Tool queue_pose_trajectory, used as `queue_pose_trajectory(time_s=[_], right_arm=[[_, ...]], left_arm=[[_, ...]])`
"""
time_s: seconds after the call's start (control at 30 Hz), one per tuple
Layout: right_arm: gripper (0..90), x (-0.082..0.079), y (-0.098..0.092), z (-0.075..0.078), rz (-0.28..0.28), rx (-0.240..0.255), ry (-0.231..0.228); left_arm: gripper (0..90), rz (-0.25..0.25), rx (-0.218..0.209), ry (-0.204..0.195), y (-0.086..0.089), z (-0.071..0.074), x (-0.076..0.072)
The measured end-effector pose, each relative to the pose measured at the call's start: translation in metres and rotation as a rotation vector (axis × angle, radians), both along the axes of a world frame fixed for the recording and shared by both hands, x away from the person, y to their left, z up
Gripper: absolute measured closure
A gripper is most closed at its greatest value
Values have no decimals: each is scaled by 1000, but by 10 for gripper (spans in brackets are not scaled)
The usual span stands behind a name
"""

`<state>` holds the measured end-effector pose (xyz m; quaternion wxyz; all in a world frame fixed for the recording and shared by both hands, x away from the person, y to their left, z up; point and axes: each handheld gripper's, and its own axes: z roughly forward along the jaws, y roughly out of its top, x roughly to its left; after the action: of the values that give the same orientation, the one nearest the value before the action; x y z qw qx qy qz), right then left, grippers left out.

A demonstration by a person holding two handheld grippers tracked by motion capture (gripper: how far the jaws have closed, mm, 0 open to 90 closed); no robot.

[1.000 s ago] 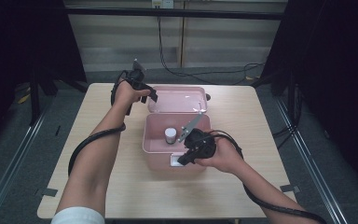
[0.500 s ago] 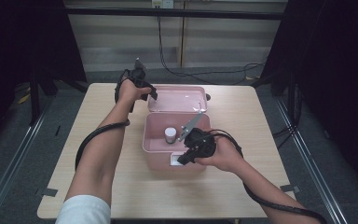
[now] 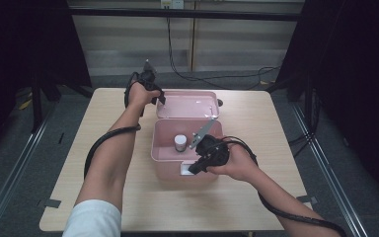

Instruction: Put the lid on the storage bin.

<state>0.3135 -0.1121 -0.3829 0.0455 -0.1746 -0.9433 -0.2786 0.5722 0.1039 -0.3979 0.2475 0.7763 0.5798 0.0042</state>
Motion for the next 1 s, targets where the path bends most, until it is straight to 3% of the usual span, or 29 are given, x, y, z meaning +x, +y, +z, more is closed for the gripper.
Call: queue_pose_trajectory(time_s=[0.13, 0.33, 1.0], right_arm=[[900, 0, 1, 0, 1, -2, -5], [900, 1, 0, 0, -1, -1, 0], [900, 0, -1, -1, -8, 6, -5]], left_arm=[[696, 3, 12, 6, 1, 2, 1], [795, 5, 6, 24, -2, 5, 1], [819, 20, 20, 28, 1, 22, -5]])
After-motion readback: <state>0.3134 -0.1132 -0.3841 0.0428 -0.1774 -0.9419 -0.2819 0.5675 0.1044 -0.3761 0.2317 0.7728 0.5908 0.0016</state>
